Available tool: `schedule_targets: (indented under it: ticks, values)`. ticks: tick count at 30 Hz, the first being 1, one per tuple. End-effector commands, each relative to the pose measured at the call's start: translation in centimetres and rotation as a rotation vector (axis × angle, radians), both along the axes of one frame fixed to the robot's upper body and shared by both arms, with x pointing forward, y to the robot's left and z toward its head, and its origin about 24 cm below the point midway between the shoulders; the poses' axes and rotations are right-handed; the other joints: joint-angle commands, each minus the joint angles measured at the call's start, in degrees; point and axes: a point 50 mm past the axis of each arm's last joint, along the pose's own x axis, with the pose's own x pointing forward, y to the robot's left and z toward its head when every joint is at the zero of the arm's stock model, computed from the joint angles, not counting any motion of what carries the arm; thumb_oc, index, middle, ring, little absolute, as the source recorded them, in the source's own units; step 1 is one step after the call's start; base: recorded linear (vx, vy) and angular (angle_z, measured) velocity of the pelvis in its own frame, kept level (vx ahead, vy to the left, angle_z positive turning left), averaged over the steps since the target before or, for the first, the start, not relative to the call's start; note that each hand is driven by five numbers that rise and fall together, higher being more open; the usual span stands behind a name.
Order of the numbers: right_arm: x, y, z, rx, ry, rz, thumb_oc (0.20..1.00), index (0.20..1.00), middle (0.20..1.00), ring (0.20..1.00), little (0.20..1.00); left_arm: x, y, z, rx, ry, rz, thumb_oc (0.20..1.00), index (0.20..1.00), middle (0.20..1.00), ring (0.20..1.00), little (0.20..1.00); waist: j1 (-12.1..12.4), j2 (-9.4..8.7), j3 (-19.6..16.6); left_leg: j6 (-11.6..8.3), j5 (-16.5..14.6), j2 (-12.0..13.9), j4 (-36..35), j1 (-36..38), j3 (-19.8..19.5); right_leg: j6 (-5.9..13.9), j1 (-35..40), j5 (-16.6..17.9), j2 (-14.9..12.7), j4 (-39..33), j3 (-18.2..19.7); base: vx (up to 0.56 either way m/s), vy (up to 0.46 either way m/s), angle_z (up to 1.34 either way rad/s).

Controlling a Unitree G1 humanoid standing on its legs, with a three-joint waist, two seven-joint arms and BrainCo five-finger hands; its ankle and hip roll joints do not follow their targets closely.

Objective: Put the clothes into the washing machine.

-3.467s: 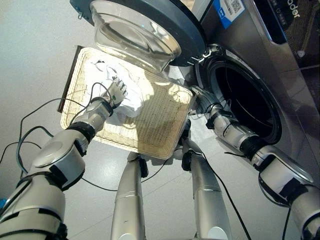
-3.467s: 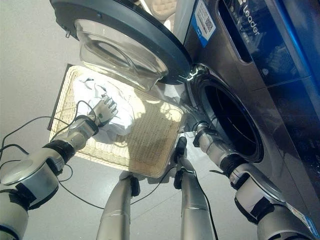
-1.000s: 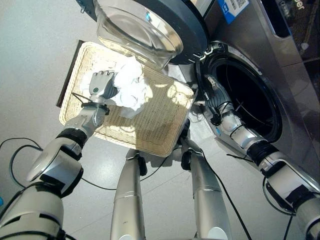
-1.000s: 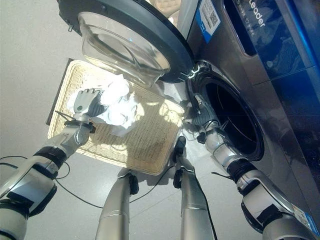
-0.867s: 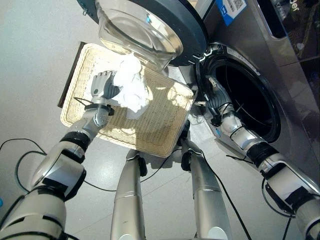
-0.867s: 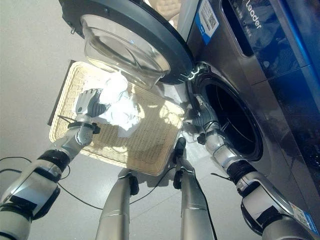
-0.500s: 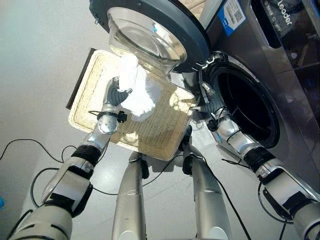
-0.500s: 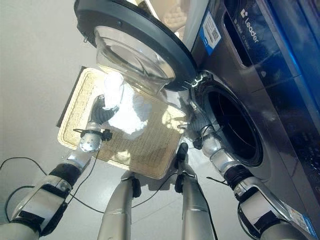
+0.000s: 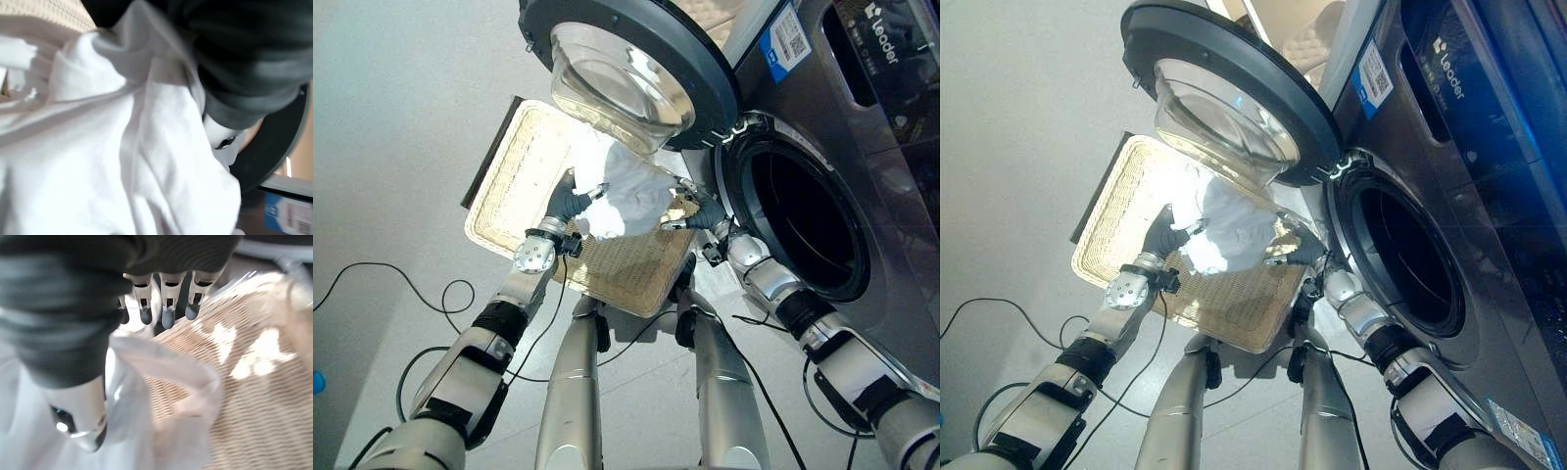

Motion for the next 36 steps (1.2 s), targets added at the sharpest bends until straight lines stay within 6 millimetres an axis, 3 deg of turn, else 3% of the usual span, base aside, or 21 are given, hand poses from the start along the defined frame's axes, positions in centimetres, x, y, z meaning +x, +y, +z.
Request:
schedule_targets:
  ticks: [1,14,21,30,31,36]
  values:
    - [0.3,-0.5,2.3,0.117,-0.024,0.04,1.0,1.0,1.0,1.0,1.0,-0.8,-3.0,2.8,-0.064,-0.117,-0.19,0.2,0.2,0.2,0.2,0.2,1.05,4.56,-1.21,-2.95,-1.7,-2.27,-2.46,1.86,1.19,8.7,1.13,-5.15,-1.76,5.5,-1.45,0.01,0.013,0.03]
    - [0.8,1.7,0.9,0.151,0.149,0.16,1.0,1.0,1.0,1.0,1.0,-1.6,-6.6,3.7,-0.158,-0.114,-0.451,0.2,0.2,0.2,0.2,0.2,1.32,4.69,-1.21,-2.54,-1.63,-2.6,-2.11,2.41,1.17,8.28,2.06,-4.58,-1.66,4.75,-0.94,0.0,0.0,0.0]
    - [0.1,4.1,1.6,0.361,0.202,0.386,1.0,1.0,1.0,1.0,1.0,-2.1,-8.8,4.3,-0.179,-0.123,-0.501,0.2,0.2,0.2,0.2,0.2,1.5,4.37,-1.21,-2.46,-1.39,-3.13,-1.91,2.17,0.94,8.24,2.05,-4.18,-1.39,4.63,-0.91,0.0,-0.01,0.0]
    - [-1.6,4.9,2.4,0.585,0.186,0.622,1.0,1.0,1.0,1.0,1.0,-1.9,-8.2,3.9,-0.147,-0.11,-0.434,0.2,0.2,0.2,0.2,0.2,0.97,3.68,-1.21,-2.78,-1.24,-3.0,-2.03,2.06,1.06,8.36,2.35,-4.19,-1.23,4.05,-1.09,0.0,0.0,0.0]
    - [-2.3,4.8,3.0,0.67,0.157,0.717,1.0,1.0,1.0,1.0,1.0,-1.7,-7.7,3.6,-0.141,-0.097,-0.409,0.2,0.2,0.2,0.2,0.2,0.66,3.34,-1.21,-2.88,-1.27,-2.79,-1.82,1.9,1.11,8.47,2.14,-4.28,-1.3,4.38,-1.15,0.0,0.0,0.0]
    - [-3.5,4.9,3.9,0.788,0.1,0.876,1.0,1.0,1.0,1.0,1.0,-1.5,-7.0,3.0,-0.127,-0.072,-0.379,0.2,0.2,0.2,0.2,0.2,0.32,2.83,-1.21,-2.96,-1.38,-2.43,-1.98,2.11,1.3,8.74,2.21,-4.34,-1.4,4.41,-1.33,0.0,0.0,0.0]
